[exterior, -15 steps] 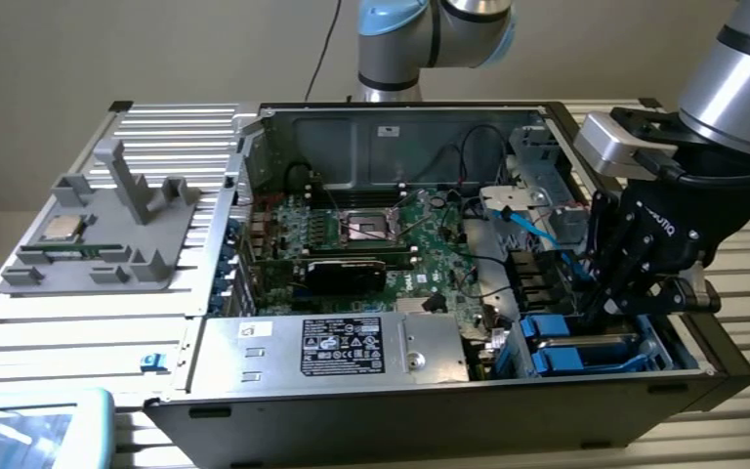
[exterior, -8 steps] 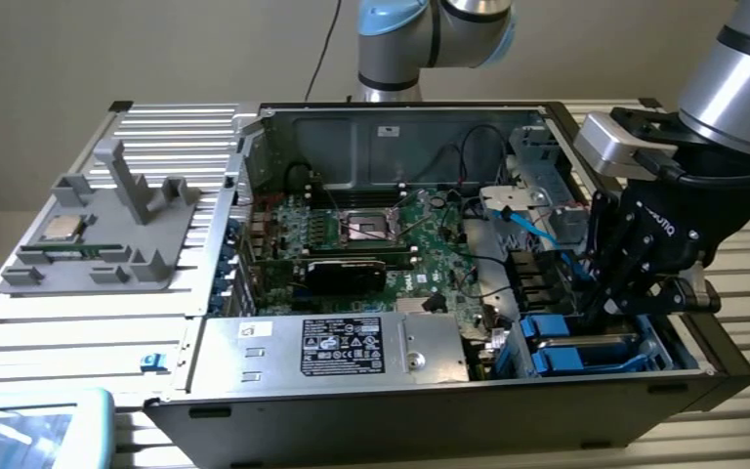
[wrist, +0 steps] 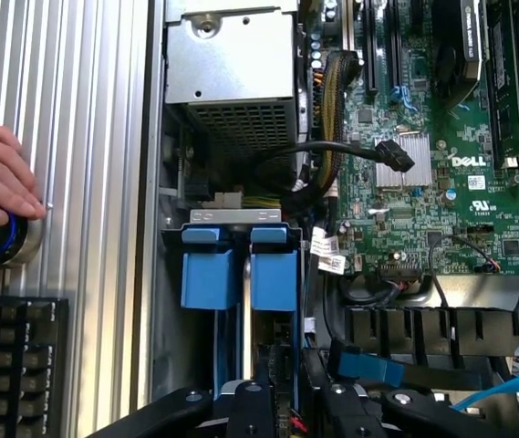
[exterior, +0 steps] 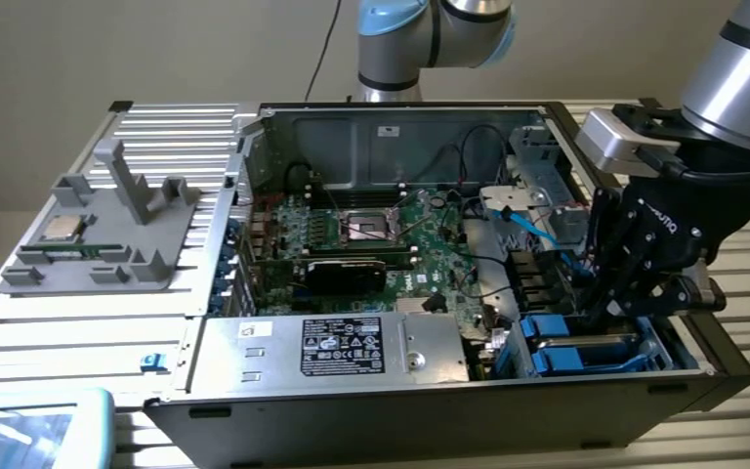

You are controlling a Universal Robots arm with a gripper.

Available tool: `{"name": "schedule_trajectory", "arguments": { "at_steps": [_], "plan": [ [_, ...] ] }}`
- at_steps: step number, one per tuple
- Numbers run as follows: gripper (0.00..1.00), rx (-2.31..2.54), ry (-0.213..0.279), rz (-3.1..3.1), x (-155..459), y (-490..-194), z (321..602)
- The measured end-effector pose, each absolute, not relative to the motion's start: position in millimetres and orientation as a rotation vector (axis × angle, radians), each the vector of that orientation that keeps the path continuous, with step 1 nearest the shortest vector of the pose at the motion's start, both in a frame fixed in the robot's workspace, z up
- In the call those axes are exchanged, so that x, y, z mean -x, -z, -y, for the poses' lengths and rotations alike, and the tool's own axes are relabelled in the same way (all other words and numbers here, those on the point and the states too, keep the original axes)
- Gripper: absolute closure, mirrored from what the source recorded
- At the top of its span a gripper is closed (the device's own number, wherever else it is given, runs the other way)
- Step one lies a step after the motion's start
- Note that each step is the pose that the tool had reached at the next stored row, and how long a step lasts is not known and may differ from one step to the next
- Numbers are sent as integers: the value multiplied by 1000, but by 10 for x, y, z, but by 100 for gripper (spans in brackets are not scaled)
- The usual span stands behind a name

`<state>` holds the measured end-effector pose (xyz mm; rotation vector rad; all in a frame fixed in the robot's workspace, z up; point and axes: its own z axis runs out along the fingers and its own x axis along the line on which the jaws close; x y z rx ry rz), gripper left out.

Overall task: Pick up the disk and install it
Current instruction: 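Insert the first disk wire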

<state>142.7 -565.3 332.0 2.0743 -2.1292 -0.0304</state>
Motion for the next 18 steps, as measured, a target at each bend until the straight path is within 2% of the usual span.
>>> {"name": "schedule_trajectory", "arguments": {
  "at_steps": [18],
  "plan": [
    [75, -2064, 10, 2121, -1530, -3960, 5632]
  ]
}}
